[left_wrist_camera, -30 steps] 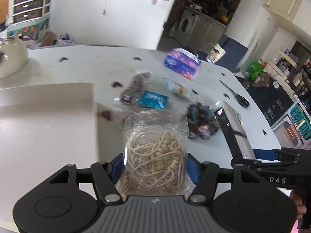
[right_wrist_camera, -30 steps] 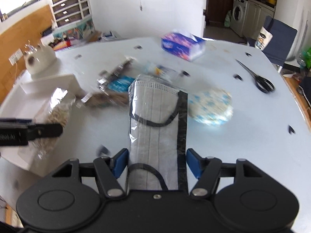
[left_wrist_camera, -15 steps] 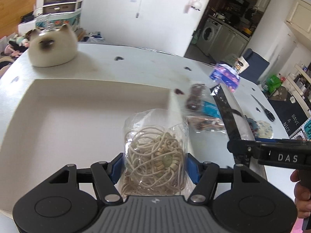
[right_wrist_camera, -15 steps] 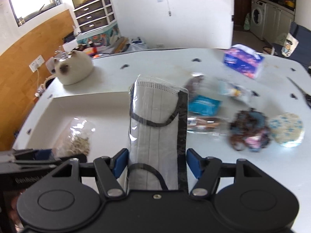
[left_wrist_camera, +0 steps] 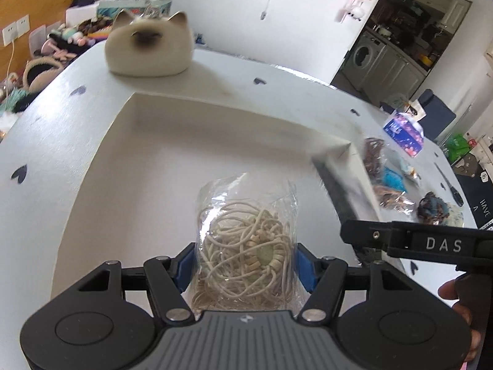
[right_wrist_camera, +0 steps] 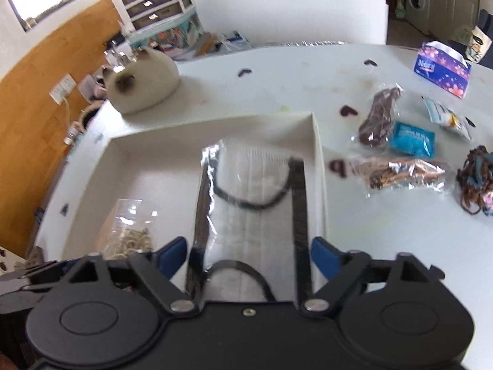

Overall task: Organize soft objects
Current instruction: 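Carry the mask package into the white tray while the left tool carries the cord bag there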

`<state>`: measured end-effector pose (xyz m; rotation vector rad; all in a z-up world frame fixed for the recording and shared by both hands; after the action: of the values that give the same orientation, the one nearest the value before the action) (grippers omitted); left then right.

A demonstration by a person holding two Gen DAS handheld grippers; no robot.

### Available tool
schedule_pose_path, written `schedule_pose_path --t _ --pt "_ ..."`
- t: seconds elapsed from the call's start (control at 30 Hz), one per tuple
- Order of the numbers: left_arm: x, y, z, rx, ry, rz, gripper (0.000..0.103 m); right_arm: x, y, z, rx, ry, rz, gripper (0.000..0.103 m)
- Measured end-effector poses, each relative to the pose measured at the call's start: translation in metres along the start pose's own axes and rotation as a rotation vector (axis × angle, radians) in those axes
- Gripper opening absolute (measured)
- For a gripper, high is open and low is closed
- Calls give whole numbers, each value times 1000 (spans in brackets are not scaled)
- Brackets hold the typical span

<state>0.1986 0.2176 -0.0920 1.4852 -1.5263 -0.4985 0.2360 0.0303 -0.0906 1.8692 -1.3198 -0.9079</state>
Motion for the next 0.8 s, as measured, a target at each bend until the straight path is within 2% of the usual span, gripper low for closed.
schedule_pose_path --t 0.2,0.4,0.47,0.57,0.67,0.73,0.8 --pt "-10 -10 0 -44 -5 -1 65 3 3 5 -1 -34 24 94" --pt "-8 -21 2 -75 -34 6 65 6 3 9 -21 -39 -14 64" --pt "-7 -23 3 -82 -40 4 65 3 -3 8 -38 -29 -45 47" --pt "-8 -24 2 -83 -39 0 65 -8 -18 8 -63 20 -90 39" --pt "-10 -24 1 -84 -29 -14 65 -19 -37 10 -104 72 -117 37" --pt "-12 -25 0 -87 -22 -23 65 -24 -51 16 -158 106 -81 35" --pt "-14 -25 0 -87 -12 -27 65 -29 -49 19 -151 166 -51 33"
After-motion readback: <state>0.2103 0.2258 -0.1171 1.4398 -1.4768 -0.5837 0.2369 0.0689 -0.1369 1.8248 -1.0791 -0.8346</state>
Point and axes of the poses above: each gripper's, at about its wrist camera, not at the fingertips, and y roughly against the way its jaws point, x to its right, z to its underside, the point moved 2 cm from there along -y, roughly the way its jaws point, and after that the axes turned 7 degrees about y, right-handed, at the moved point
